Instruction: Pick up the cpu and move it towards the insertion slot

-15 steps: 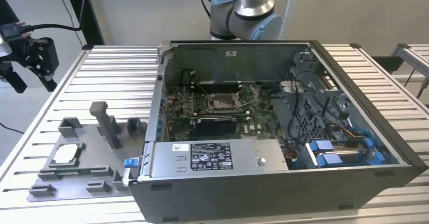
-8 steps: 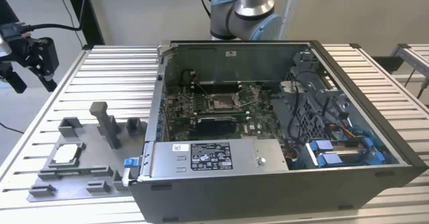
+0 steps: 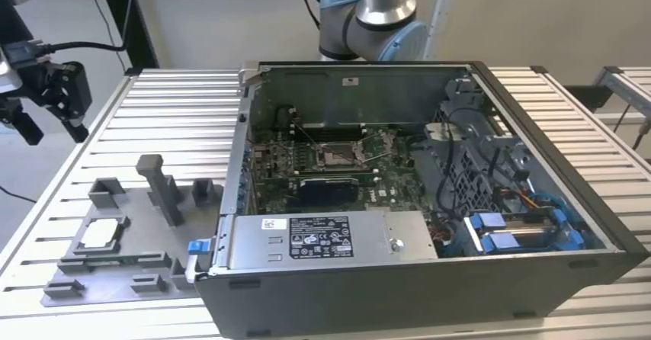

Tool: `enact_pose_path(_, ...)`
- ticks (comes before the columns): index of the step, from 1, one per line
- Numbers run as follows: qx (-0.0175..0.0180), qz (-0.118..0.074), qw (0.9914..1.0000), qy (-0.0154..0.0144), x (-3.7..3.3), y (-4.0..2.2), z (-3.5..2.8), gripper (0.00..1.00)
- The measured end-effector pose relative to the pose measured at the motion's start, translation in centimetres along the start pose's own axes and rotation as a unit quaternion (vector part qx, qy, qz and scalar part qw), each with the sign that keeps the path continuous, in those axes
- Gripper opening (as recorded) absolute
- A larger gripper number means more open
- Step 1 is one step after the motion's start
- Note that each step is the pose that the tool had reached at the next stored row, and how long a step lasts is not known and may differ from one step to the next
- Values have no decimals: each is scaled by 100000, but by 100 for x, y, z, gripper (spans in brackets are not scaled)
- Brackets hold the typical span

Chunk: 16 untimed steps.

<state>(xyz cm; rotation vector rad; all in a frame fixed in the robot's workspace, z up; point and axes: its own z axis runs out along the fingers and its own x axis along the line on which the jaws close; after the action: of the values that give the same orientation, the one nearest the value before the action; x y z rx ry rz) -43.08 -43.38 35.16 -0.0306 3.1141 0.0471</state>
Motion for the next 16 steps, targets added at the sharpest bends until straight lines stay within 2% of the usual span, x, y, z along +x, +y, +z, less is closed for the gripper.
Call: enact_pose_path(16, -2, 5, 100000, 49, -33, -9, 286, 100)
